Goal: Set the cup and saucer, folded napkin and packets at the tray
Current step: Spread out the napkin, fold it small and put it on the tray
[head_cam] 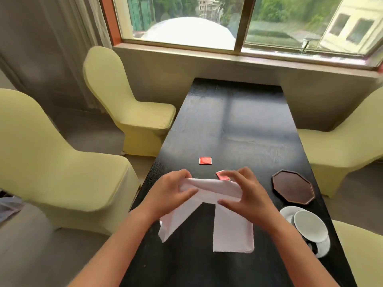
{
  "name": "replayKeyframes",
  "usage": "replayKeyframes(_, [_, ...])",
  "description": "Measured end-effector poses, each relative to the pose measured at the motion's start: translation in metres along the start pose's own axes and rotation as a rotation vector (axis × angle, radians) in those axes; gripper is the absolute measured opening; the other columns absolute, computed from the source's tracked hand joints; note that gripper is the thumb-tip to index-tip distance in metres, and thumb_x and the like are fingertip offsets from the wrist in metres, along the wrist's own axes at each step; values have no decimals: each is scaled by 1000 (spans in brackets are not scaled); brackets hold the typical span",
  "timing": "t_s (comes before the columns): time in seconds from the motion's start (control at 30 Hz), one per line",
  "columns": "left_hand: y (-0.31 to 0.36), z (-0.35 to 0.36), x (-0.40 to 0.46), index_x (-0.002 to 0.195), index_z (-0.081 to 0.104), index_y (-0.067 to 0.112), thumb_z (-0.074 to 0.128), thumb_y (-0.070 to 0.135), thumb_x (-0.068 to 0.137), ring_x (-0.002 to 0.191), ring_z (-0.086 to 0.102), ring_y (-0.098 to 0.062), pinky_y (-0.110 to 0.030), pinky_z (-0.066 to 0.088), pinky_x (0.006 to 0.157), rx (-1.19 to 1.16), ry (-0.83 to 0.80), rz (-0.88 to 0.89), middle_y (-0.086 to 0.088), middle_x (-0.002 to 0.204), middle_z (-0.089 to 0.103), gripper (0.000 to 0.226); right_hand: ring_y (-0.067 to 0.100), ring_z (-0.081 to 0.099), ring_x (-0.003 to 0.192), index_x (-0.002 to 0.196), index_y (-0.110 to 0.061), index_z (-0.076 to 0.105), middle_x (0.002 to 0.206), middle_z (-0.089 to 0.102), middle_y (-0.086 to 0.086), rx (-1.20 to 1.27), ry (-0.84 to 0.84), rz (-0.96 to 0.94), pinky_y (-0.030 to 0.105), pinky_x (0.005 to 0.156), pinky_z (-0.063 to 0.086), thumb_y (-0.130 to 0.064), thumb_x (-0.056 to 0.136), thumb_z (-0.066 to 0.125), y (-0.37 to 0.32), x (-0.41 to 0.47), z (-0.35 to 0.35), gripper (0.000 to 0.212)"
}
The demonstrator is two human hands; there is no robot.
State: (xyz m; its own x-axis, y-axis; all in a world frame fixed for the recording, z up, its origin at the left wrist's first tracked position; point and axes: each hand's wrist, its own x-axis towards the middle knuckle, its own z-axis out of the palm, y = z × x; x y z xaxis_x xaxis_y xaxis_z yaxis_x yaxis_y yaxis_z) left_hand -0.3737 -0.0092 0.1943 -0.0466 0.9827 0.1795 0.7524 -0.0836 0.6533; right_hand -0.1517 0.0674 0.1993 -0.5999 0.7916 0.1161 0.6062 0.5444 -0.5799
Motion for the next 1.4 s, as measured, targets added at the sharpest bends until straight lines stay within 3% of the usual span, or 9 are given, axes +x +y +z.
replayKeyframes(0.1, [7, -17, 0, 89, 57, 16, 67, 24, 82, 69, 49, -8, -15, 35, 60, 128, -74, 112, 11, 79, 53, 14, 15, 52, 85, 111, -26, 58, 101, 40, -9, -100, 10, -63, 27, 73, 48, -9, 76, 69, 0, -8, -17, 41])
replayKeyframes(0.23, [16, -40, 4, 90, 61, 11, 61, 16, 87, 72, 55, -15, -25, 42, 61, 238, -113, 181, 3, 80, 59, 6, 2, 54, 77, 96, -9, 70, 85, 57, -12, 7, 41, -102, 5, 70, 38, 7, 75, 66, 4, -11, -43, 26])
replayKeyframes(0.3, [20, -51, 6, 90, 65, 9, 62, 11, 86, 72, 58, -18, -31, 46, 63, 238, -132, 194, -3, 81, 65, 5, -3, 58, 71, 89, -10, 73, 78, 65, -16, 32, -22, -40, 8, 69, 43, 4, 80, 62, 5, -12, -57, 20])
replayKeyframes(0.43, [15, -67, 18, 85, 72, 11, 65, 14, 84, 70, 60, -14, -26, 47, 65, 294, -224, 136, -2, 79, 71, 7, 15, 63, 69, 80, -14, 73, 73, 72, 2, -134, -208, 34, 27, 66, 44, -13, 88, 59, 11, -7, -80, 16])
replayKeyframes(0.6, [6, -75, 54, 83, 73, 7, 65, 18, 84, 70, 57, -15, -20, 34, 59, 423, -280, 20, -8, 82, 72, 14, 20, 41, 58, 45, -24, 41, 45, 43, -5, -326, -232, 99, 29, 52, 28, -12, 86, 58, 13, 21, -97, 47])
replayKeyframes(0.77, [17, -98, 98, 88, 74, 3, 63, 11, 83, 82, 61, -27, -31, 45, 73, 470, -139, 7, -15, 90, 72, 14, 22, 68, 77, 76, -16, 72, 74, 73, 3, -388, -24, 136, 33, 73, 54, -10, 85, 55, 17, 54, -136, 20])
replayKeyframes(1.0, [47, -137, 121, 93, 74, 10, 62, 15, 85, 91, 63, -37, -40, 50, 76, 571, 196, 151, -15, 95, 72, 15, 37, 64, 84, 88, -20, 73, 92, 73, 10, -575, 359, -43, 39, 72, 48, -18, 87, 56, 11, 67, -183, 17])
replayKeyframes(1.17, [26, -135, 100, 97, 73, 8, 60, 14, 88, 90, 65, -39, -43, 51, 75, 642, 273, 161, -17, 98, 72, 17, 43, 66, 74, 93, -13, 73, 83, 73, 18, -652, 530, -130, 44, 66, 50, -15, 86, 61, 23, 50, -182, 14])
replayKeyframes(1.4, [-32, -85, 28, 72, 72, 10, 66, 8, 81, 53, 66, -28, -35, 53, 45, 651, 232, 333, -10, 65, 70, 10, 38, 61, 46, 74, -8, 73, 56, 66, 20, -659, 471, -88, 37, 45, 48, -6, 74, 74, 52, -8, -122, 2])
